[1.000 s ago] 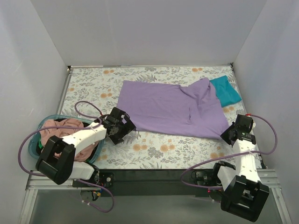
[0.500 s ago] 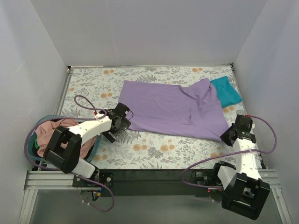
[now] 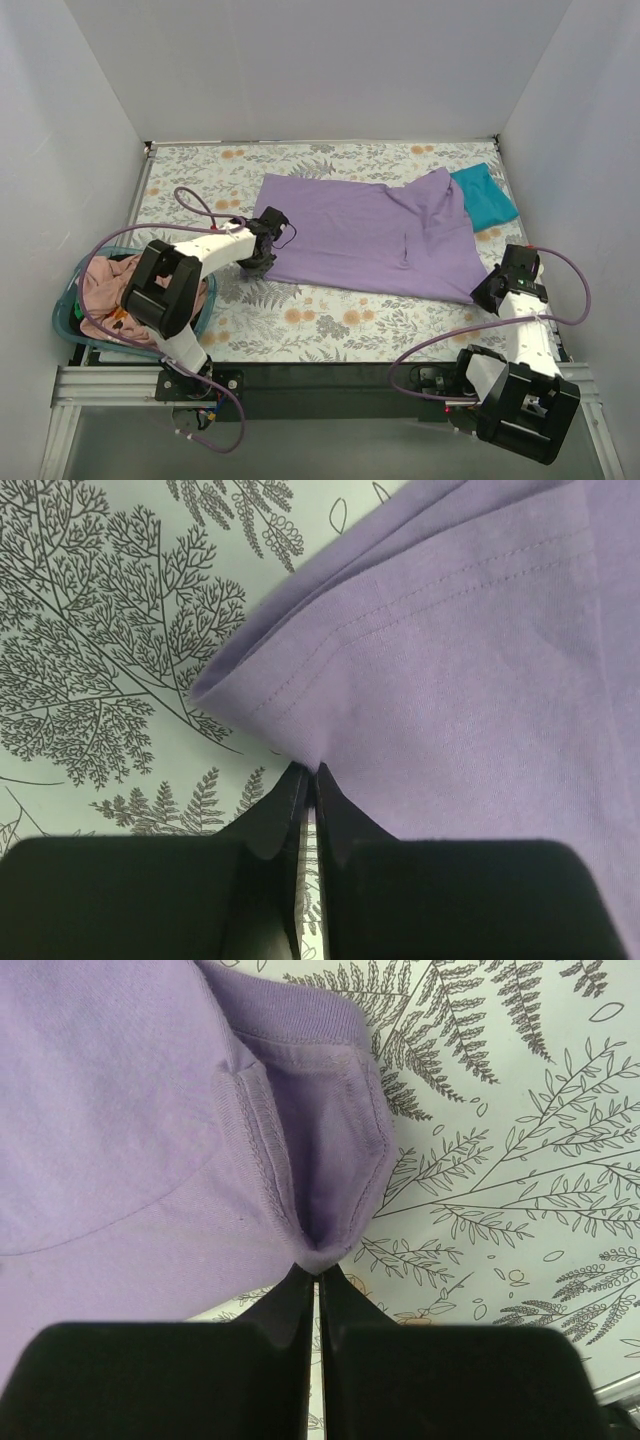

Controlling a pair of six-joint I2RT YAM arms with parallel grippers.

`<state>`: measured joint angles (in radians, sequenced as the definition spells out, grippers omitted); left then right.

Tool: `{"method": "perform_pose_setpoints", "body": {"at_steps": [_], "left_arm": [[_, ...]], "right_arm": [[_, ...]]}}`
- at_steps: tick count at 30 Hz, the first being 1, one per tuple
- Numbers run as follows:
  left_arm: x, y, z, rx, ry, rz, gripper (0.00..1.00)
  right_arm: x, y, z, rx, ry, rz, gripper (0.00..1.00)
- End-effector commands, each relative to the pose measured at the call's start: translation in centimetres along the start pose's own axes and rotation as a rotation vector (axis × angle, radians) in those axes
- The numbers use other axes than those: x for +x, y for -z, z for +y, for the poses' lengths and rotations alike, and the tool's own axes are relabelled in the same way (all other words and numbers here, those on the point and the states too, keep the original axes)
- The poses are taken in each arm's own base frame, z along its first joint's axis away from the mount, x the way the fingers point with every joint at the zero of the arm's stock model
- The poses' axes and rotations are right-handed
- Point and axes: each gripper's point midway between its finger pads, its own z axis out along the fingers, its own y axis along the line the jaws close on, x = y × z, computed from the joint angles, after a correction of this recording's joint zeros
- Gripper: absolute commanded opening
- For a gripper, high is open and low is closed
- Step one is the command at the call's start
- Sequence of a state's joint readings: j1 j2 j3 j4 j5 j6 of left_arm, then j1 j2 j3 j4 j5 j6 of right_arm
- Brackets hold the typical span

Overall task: Fold and stack the t-shirts
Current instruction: Fold the tshirt

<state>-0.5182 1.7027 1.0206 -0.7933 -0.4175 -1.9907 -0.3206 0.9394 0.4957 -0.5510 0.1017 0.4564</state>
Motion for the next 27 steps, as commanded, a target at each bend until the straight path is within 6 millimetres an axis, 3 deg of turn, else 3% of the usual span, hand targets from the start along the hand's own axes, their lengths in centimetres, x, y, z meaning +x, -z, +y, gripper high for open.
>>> {"method": "perform_pose_setpoints", "body": {"at_steps": [1,4,9,15,21,27], "left_arm": [[-1.2,0.8,1.5,-0.022,0.077,-0.047,0.0],[-1.4,2.2,1.6,0.038,0.082,-0.036,0.0],[0.3,3.9,2.8,0.108,0.062,-0.002,0.0],[3.2,6.2,5.0,0.13,0.033,0.034,0.0],[4.4,7.2,8.1,0.031,0.042,0.043,0.0],[7.0,7.2,10.5,0.008,0.001,0.124,0.0]], "right_arm": [[-2.5,1.3,0.8,-0.028,0.002,-0.077,0.01],[-2.9,1.9,0.9,-0.029,0.0,-0.094,0.01],[-4.3,3.3,0.6,-0.019,-0.004,-0.136,0.01],[-4.6,4.6,-2.4,0.117,-0.031,-0.145,0.01],[-4.3,6.0,-5.1,0.248,-0.089,-0.159,0.01],[-4.3,7.0,-5.6,0.277,-0.111,-0.172,0.03]]}}
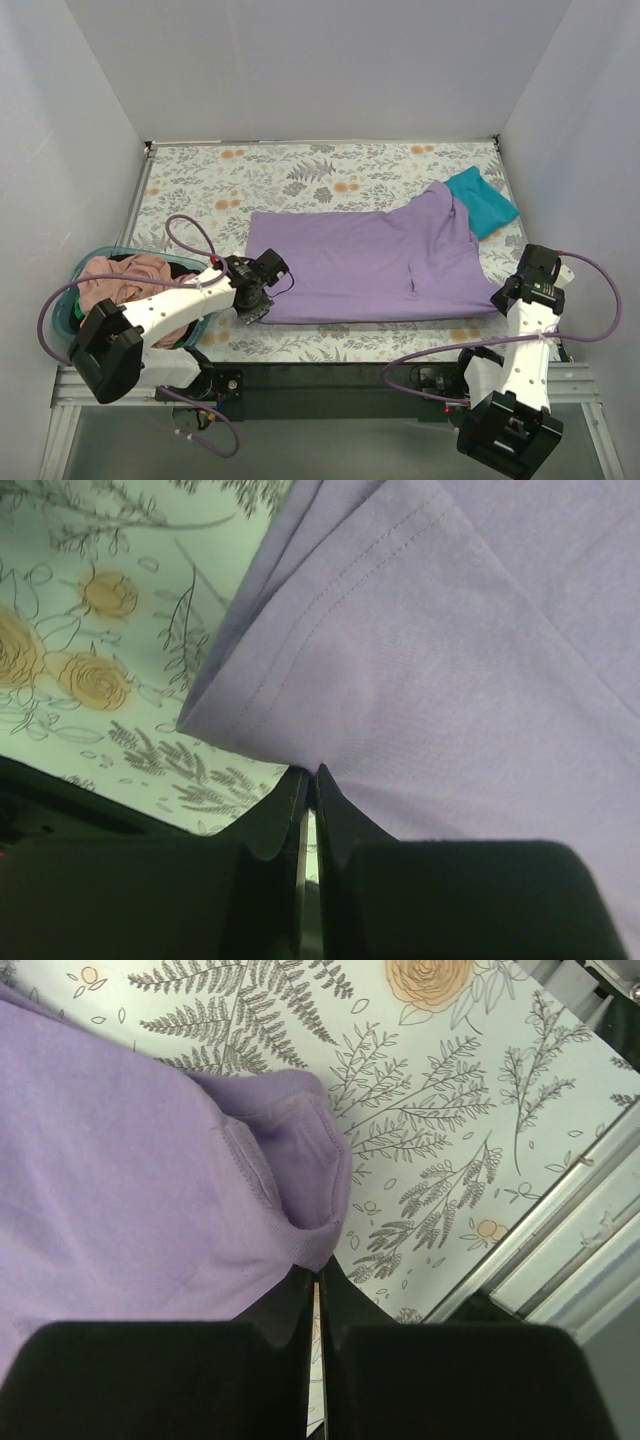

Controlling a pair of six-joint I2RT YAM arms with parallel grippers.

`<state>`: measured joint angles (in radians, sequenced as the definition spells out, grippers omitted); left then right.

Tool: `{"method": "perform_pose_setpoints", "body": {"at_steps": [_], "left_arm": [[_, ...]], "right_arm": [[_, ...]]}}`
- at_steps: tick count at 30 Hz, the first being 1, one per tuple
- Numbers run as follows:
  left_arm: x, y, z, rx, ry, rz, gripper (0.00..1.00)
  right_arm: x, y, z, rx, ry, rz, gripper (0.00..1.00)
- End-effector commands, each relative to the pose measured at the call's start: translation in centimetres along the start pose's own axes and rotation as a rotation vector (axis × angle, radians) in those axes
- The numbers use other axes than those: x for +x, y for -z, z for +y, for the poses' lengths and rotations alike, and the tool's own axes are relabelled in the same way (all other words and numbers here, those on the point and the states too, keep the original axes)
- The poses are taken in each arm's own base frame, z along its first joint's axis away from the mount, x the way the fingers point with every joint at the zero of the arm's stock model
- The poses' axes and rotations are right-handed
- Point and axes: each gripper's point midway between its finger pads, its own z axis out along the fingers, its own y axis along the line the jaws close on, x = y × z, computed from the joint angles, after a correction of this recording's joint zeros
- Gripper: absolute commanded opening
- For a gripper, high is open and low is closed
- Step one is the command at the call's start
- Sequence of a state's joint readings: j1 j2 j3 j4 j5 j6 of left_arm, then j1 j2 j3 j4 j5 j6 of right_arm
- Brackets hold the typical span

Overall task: Fold and stack the t-shirts
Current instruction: Fold the tshirt

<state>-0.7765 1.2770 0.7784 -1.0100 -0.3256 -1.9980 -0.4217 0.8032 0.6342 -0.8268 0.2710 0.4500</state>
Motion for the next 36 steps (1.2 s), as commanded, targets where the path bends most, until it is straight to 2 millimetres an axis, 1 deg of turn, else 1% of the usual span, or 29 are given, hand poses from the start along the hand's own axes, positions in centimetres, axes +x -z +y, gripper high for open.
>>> {"method": "perform_pose_setpoints", "body": {"at_steps": [1,2,3,4,5,6,8,9,10,11,12,13,14,15,16,17,18,19,20,21,22,23,29,30,32,33,36], "left_arm": [[1.0,0.6,1.4,-0.045,0.245,0.021,0.0],[1.2,0.9,1.2,-0.034,0.239,0.025,0.0],[1.3,1.2,1.1,-0.016,0.223,0.027,0.1],[1.3,1.6,0.9,-0.001,0.211,0.026,0.18],[1.2,2.2,0.5,0.027,0.207,0.023,0.27],[1.0,3.0,-0.3,0.066,0.198,0.015,0.45],[0.6,4.0,-1.4,0.119,0.183,-0.007,0.64],[-0.2,4.8,-2.2,0.154,0.181,-0.041,0.7],[-0.7,5.1,-2.5,0.164,0.164,-0.062,0.82],[-1.3,5.3,-2.8,0.174,0.157,-0.088,0.84],[-1.7,5.5,-3.0,0.172,0.143,-0.106,0.87],[-3.1,6.3,-3.2,0.171,0.149,-0.168,0.91],[-4.0,6.6,-3.3,0.165,0.14,-0.208,0.95],[-4.9,6.7,-3.0,0.14,0.152,-0.243,0.96],[-6.2,6.9,-2.8,0.121,0.154,-0.291,0.96],[-6.8,6.8,-2.7,0.11,0.124,-0.305,0.97],[-8.2,6.3,-2.1,0.084,0.159,-0.312,0.97],[-8.5,5.7,-2.8,0.105,0.165,-0.292,0.97],[-9.8,4.8,-2.1,0.082,0.198,-0.286,0.97],[-10.2,4.4,-1.8,0.075,0.2,-0.279,0.97],[-10.7,4.1,-1.9,0.082,0.216,-0.283,0.97],[-11.2,3.8,-1.4,0.063,0.231,-0.302,0.98],[-14.0,3.2,0.0,0.026,0.31,-0.352,0.98],[-14.6,2.7,0.9,-0.003,0.335,-0.362,0.98],[-15.2,2.0,1.8,-0.044,0.35,-0.365,0.98],[-15.7,1.4,2.7,-0.082,0.37,-0.372,0.98],[-16.1,0.1,2.7,-0.086,0.386,-0.35,0.98]], "right_arm": [[-2.4,1.6,-1.5,0.08,-0.037,-0.086,0.06],[-2.6,1.8,-1.4,0.078,-0.038,-0.097,0.22],[-2.7,1.9,-1.5,0.078,-0.038,-0.101,0.29],[-2.9,2.0,-1.4,0.073,-0.034,-0.107,0.31],[-3.1,2.4,-1.2,0.061,-0.034,-0.116,0.42],[-3.3,2.6,-1.1,0.05,-0.037,-0.124,0.5],[-3.7,3.0,-0.6,0.02,-0.036,-0.138,0.67],[-4.1,3.4,-0.3,0.003,-0.029,-0.149,0.78],[-4.2,3.5,-0.2,-0.003,-0.02,-0.151,0.8],[-4.3,3.7,0.1,-0.02,-0.012,-0.152,0.81],[-4.3,3.8,0.4,-0.041,-0.007,-0.151,0.86],[-4.3,3.8,0.8,-0.062,-0.001,-0.148,0.9],[-4.1,4.0,1.5,-0.109,0.011,-0.138,0.95],[-4.3,4.1,2.2,-0.148,0.026,-0.148,0.98],[-4.3,4.1,2.6,-0.169,0.037,-0.147,0.98],[-4.2,4.1,3.1,-0.182,0.058,-0.148,0.98],[-4.0,3.9,3.4,-0.18,0.075,-0.146,0.98],[-3.6,3.5,3.6,-0.174,0.098,-0.128,0.98],[-3.0,3.5,4.3,-0.181,0.149,-0.123,0.98],[-2.7,3.5,4.6,-0.182,0.173,-0.122,0.98],[-2.4,3.4,4.8,-0.179,0.199,-0.122,0.98],[-1.8,3.3,5.2,-0.176,0.231,-0.122,0.98],[0.2,3.0,7.3,-0.261,0.293,-0.091,0.98],[0.7,2.8,7.3,-0.262,0.297,-0.079,0.98],[1.0,2.8,7.7,-0.282,0.307,-0.08,0.98],[1.2,2.7,7.8,-0.286,0.312,-0.082,0.98],[1.4,2.6,8.0,-0.296,0.319,-0.076,0.98]]}}
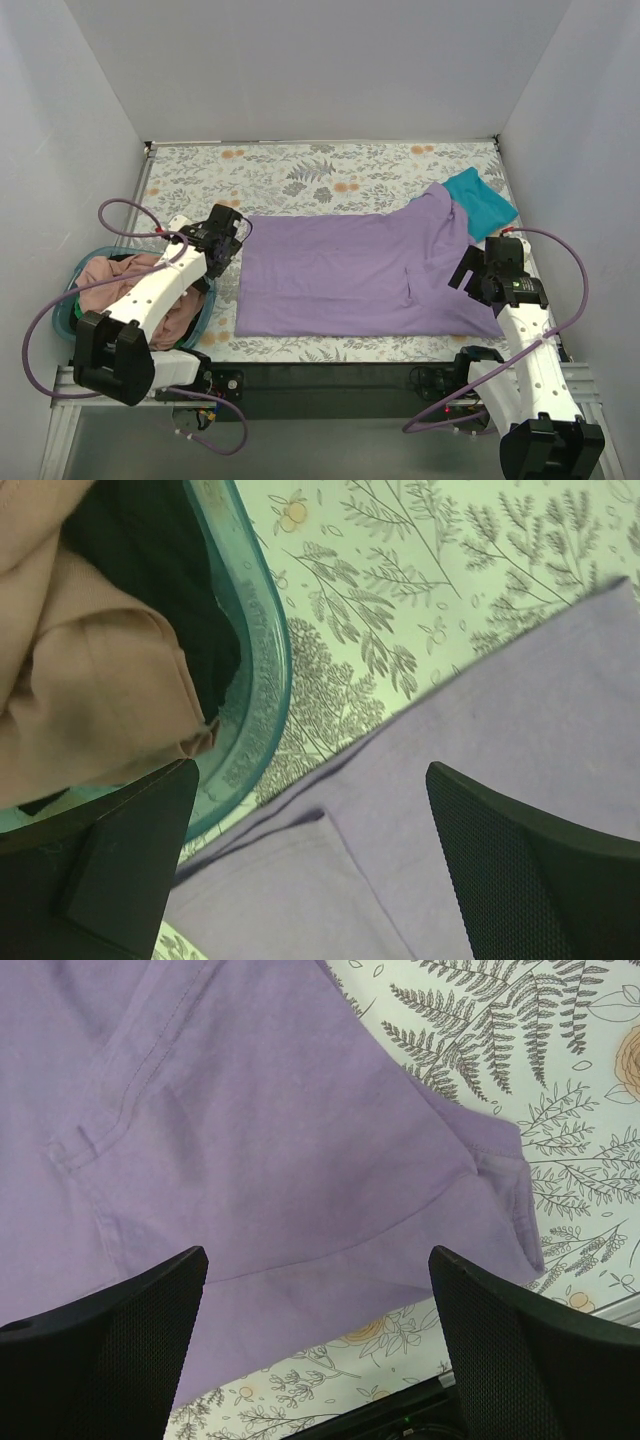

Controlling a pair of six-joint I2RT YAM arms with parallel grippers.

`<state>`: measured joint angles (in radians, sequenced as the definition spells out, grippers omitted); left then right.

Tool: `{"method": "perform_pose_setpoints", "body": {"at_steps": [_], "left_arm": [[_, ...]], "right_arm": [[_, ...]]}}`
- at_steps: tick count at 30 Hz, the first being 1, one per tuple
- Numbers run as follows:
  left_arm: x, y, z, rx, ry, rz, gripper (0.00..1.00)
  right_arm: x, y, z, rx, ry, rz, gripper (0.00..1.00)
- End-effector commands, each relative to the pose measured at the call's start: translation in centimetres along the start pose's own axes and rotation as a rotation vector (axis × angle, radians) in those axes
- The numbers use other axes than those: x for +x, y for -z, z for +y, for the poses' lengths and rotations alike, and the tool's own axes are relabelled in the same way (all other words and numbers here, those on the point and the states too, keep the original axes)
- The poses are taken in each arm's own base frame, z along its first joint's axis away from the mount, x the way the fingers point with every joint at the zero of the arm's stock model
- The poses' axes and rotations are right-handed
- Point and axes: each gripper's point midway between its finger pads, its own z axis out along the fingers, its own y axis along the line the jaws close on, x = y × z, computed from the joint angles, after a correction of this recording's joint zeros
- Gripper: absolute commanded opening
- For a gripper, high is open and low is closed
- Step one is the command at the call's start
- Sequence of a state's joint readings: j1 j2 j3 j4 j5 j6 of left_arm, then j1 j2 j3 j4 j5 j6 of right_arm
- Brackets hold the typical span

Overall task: Fold and stack the t-shirts
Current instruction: Fold the tshirt

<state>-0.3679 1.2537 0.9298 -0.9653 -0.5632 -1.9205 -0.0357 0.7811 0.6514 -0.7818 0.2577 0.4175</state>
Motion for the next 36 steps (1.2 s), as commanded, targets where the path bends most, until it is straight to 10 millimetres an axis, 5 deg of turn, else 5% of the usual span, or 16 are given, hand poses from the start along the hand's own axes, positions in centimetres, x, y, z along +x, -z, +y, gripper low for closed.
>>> {"method": "perform_pose_setpoints", "body": {"at_steps": [1,6,14,26,31,36], "left_arm": [[-0.4,-2.0,0.1,-0.026,0.001,-0.023,0.98],[2.4,-2.6,-0.5,0.009,-0.037,0.095,0.98],[6.5,0.1,-4.4,0.28,-0.064,0.246,0.98],[2.5,2.7,-7.3,0.307,-0.005,0.145,0.98],[-0.3,4.9,-11.1,0.399,-0.036,0.081,0.98],[-1.5,4.4,-14.9,0.415,-0.118,0.035,0.98]], "right_arm": [[-0.8,-0.2,0.9,-0.031,-0.008,-0.033,0.98],[-1.0,-0.3,0.8,-0.021,-0.016,-0.042,0.98],[-1.2,-0.5,1.1,-0.027,-0.025,-0.048,0.98],[-2.7,-0.3,2.5,-0.08,0.009,-0.076,0.98],[-6.1,0.7,6.0,-0.203,0.06,-0.165,0.98],[-9.4,-0.2,8.9,-0.234,0.103,-0.187,0.98]]}}
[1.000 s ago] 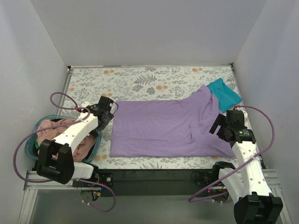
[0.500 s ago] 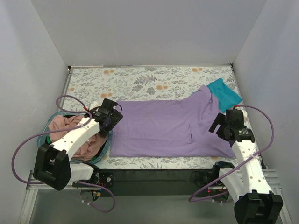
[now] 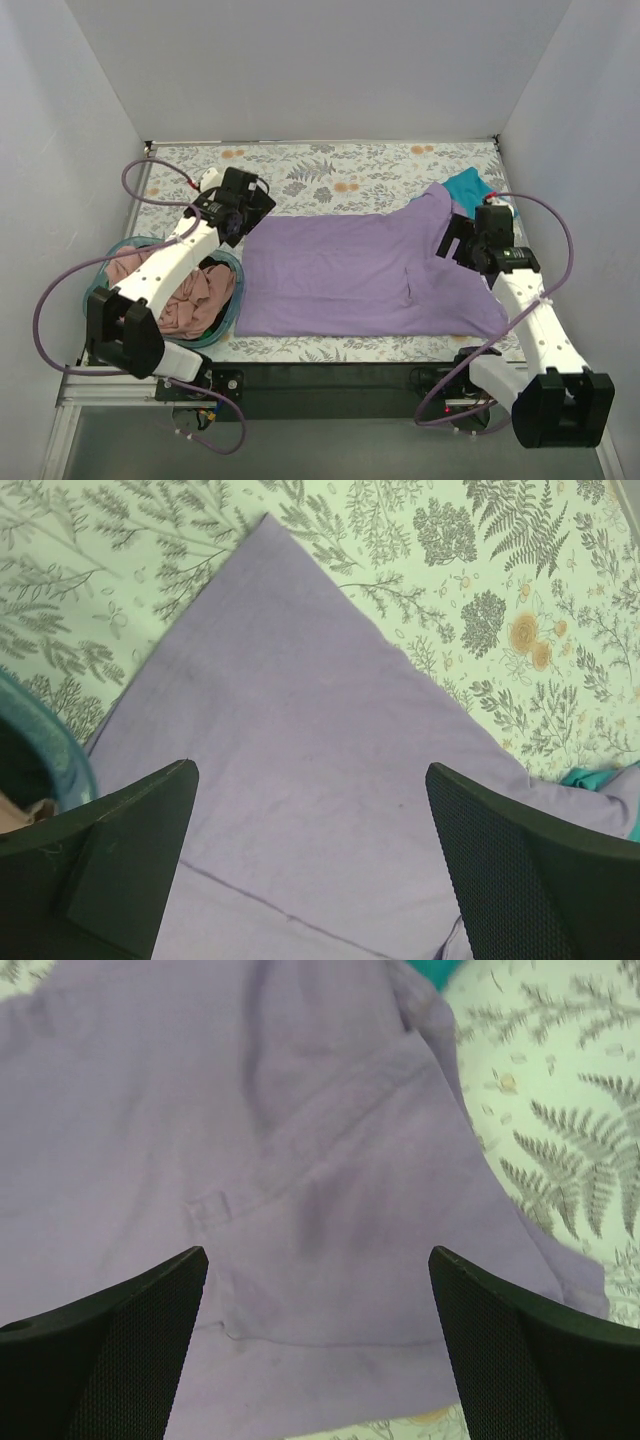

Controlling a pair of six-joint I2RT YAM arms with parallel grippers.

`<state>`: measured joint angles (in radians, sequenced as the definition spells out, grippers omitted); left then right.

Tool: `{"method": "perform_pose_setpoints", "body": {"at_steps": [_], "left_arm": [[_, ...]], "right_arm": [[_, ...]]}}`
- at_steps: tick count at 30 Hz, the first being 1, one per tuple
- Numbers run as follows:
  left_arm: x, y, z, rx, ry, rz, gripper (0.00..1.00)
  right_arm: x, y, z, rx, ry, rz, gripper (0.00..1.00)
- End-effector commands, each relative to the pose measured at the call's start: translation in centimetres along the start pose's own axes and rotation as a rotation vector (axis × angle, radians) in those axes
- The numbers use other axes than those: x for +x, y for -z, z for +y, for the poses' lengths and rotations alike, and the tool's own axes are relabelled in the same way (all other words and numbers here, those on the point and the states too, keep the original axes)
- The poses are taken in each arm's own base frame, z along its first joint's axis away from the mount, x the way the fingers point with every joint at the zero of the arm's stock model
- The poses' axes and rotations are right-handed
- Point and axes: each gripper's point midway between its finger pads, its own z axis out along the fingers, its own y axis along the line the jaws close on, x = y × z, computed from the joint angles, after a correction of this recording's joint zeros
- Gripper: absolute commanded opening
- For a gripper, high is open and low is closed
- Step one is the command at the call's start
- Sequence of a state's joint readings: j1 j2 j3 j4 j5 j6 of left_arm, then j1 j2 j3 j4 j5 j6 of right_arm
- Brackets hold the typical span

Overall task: Fold and stack the t-shirts
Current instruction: Fold the tshirt

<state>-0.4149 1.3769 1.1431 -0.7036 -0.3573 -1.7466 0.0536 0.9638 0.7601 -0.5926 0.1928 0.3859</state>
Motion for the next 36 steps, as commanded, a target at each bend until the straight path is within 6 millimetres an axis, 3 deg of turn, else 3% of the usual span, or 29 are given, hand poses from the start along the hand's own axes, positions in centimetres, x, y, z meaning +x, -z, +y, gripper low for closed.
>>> {"method": "perform_pose_setpoints", "body": {"at_steps": [1,2,4,5,7,8,10,15,17,18,20,21,22,23,26,27,31,36], "left_arm": [[-1.4,-1.1,-2.4,0.006,-0.086,-0.04,0.98],[-2.0,-1.8,-3.6,0.0,-0.095,-0.054,0.98],[-2.4,-3.0,-4.8,0.006,-0.138,-0.06,0.98],[-2.2,-4.3,-5.7,0.004,-0.159,-0.048,0.98],[-2.4,-5.9,-6.5,-0.007,-0.209,-0.039,0.98],[-2.2,-7.7,-7.1,-0.024,-0.231,-0.021,0.98],[-1.8,-9.8,-6.9,-0.057,-0.297,0.024,0.98],[-3.3,-15.1,-4.5,-0.195,-0.287,0.05,0.95],[-3.6,-16.2,-4.0,-0.2,-0.29,0.057,0.94],[-3.6,-16.6,-3.9,-0.202,-0.287,0.062,0.93],[-2.8,-17.9,-2.7,-0.238,-0.28,0.111,0.89],[-2.8,-18.2,-2.1,-0.261,-0.273,0.12,0.88],[-2.9,-18.8,-1.1,-0.306,-0.276,0.109,0.87],[-2.8,-18.9,-0.2,-0.338,-0.277,0.113,0.86],[-2.0,-19.7,1.4,-0.363,-0.267,0.135,0.8],[-1.7,-19.8,1.7,-0.366,-0.267,0.144,0.74],[-0.4,-19.9,3.2,-0.391,-0.261,0.173,0.64],[1.9,-19.5,4.6,-0.375,-0.249,0.239,0.5]], "right_arm": [[-5.7,-0.5,3.0,-0.074,0.028,-0.128,0.98],[-7.7,-0.3,3.8,-0.09,0.026,-0.165,0.98],[-9.0,-1.7,4.6,-0.09,0.035,-0.164,0.98],[-11.2,-1.6,5.7,-0.123,0.037,-0.214,0.98],[-12.2,-3.1,7.4,-0.167,0.081,-0.192,0.97],[-12.9,-3.5,8.1,-0.182,0.098,-0.196,0.97],[-14.9,-5.1,9.7,-0.19,0.147,-0.203,0.96],[-18.8,-9.8,11.7,-0.159,0.246,-0.211,0.91],[-19.0,-11.2,12.6,-0.181,0.236,-0.188,0.89],[-18.5,-13.0,12.8,-0.178,0.24,-0.157,0.89],[-19.8,-13.8,14.0,-0.198,0.252,-0.171,0.86],[-19.2,-15.5,13.9,-0.182,0.258,-0.141,0.86],[-20.3,-15.6,14.4,-0.178,0.262,-0.158,0.85],[-19.8,-17.1,14.3,-0.164,0.27,-0.133,0.84],[-19.6,-19.1,13.9,-0.114,0.288,-0.1,0.79],[-19.4,-19.3,13.9,-0.106,0.298,-0.094,0.77],[-18.4,-20.2,12.7,-0.03,0.322,-0.075,0.7],[-16.5,-20.3,10.7,0.055,0.324,-0.043,0.68]]}}
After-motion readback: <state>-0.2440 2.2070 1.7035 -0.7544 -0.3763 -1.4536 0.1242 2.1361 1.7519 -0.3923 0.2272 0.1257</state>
